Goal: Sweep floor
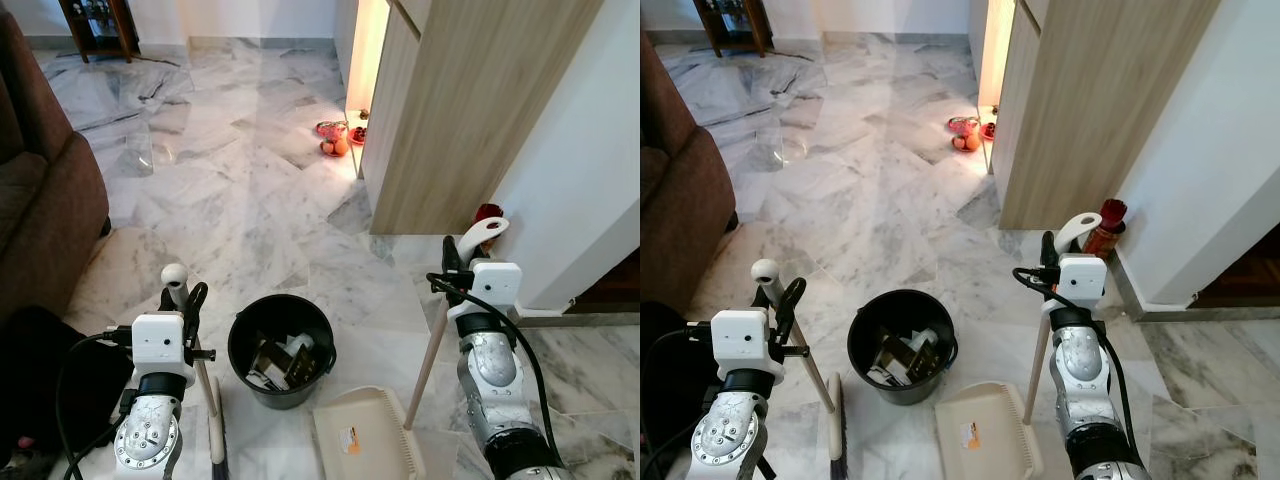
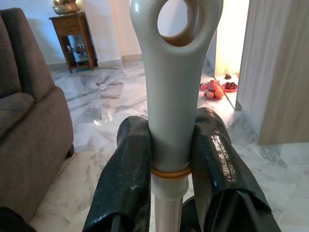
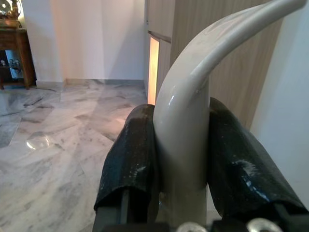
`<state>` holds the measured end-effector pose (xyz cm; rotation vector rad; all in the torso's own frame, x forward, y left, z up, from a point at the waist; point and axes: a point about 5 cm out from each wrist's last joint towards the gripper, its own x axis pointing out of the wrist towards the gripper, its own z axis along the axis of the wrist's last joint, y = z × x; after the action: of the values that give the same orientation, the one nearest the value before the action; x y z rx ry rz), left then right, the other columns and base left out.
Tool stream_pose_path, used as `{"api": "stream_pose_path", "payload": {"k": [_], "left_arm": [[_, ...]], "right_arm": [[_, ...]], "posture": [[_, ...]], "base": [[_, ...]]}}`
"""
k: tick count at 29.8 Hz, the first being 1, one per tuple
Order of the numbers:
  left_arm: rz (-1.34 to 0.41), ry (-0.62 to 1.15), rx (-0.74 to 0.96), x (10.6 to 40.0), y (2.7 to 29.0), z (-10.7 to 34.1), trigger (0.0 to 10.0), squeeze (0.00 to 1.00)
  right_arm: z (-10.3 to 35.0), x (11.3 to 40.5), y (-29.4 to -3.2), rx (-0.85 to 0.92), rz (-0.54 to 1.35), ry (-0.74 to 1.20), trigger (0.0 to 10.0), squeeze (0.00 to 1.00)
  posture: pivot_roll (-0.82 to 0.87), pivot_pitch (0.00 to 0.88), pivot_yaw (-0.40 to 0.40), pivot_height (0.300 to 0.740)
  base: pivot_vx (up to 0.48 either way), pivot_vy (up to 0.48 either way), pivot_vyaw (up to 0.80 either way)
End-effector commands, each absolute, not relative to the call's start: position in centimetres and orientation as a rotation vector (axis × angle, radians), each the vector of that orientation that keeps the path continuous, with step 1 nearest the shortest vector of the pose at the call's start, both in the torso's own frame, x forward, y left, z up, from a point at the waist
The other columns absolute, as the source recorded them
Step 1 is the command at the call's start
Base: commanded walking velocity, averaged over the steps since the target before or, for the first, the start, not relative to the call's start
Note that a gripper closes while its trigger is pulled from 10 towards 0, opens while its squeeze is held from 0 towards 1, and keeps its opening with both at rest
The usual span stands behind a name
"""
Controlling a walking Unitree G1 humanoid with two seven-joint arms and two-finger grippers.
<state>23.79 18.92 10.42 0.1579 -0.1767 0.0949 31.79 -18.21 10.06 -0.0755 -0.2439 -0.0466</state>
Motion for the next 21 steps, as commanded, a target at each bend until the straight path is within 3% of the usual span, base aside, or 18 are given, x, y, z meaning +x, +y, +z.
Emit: {"api": "stream_pose_path", "payload": {"k": [1, 21], "left_arm": [[0.089, -0.229, 0.167, 23.88, 18.59, 11.20, 10.0, 0.02], [0.078, -0.234, 0.167, 24.09, 18.42, 11.12, 10.0, 0.02]], "right_arm": [[10.88, 31.99, -18.10, -0.071, -0.043, -0.278, 10.0, 0.00], [11.11, 32.33, -17.98, -0.065, -0.038, -0.282, 10.0, 0.00]], "posture": [[0.03, 0.126, -0.054, 0.740], [0.03, 0.084, -0.054, 0.740]], "base": [[-0.240, 0.000, 0.00], [-0.273, 0.000, 0.00]]}}
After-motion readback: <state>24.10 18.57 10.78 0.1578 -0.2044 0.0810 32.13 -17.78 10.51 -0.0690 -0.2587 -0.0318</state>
